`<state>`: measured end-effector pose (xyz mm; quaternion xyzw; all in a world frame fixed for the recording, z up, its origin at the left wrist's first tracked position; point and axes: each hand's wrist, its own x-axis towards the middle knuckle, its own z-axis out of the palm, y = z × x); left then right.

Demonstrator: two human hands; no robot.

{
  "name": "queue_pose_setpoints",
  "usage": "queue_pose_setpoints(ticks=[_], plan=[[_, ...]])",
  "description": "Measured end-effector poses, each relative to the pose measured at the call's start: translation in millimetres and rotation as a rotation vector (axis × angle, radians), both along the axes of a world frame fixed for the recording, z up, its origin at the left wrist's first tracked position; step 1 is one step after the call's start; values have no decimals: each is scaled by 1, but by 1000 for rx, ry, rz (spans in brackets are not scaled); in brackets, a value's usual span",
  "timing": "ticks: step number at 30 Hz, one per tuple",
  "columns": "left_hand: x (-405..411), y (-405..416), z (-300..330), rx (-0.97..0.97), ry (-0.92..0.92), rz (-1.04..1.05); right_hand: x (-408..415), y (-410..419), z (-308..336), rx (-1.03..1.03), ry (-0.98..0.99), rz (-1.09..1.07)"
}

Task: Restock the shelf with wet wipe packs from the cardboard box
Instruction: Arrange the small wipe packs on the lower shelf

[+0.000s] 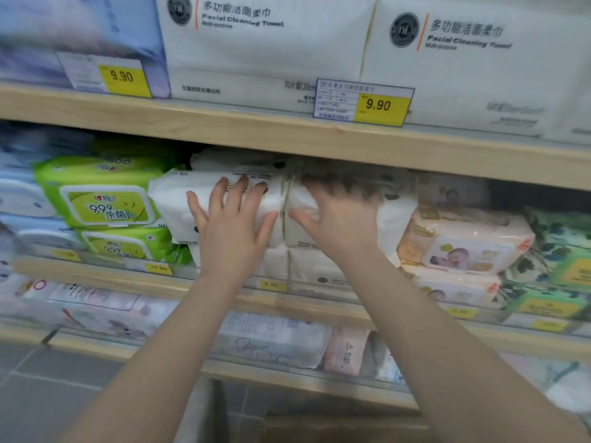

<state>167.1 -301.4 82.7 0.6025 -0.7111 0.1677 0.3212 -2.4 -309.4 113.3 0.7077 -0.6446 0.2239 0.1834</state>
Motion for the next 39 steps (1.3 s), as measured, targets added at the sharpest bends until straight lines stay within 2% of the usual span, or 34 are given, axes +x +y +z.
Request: queue_pose_setpoints(ticks=[3,5,8,11,14,16,20,25,30,35,39], plan=[[1,1,1,4,36,-34,0,0,1,41,13,-6],[6,8,-1,-29,141,-80,0,2,5,74,-12,5],[28,21,-5,-81,498,-21,5,11,9,49,-52,79],[56,26,-6,30,927,27,32,17,13,17,-1,243],[67,24,-6,183,1124,-170,63,11,14,74,96,313],[69,17,-7,189,1144,-223,70,4,10,70,103,270],[67,-4,-1,226,1128,-179,65,-3,-2,-73,64,216],[60,-21,-2,238,1000,12,76,-9,-6,-139,102,156],[59,-29,5,312,987,101,88,-10,-3,-46,126,66],[79,-5,3,330,1034,-15,93,2,7,52,92,62],[138,12,1,133,1063,85,141,12,14,-78,66,240]])
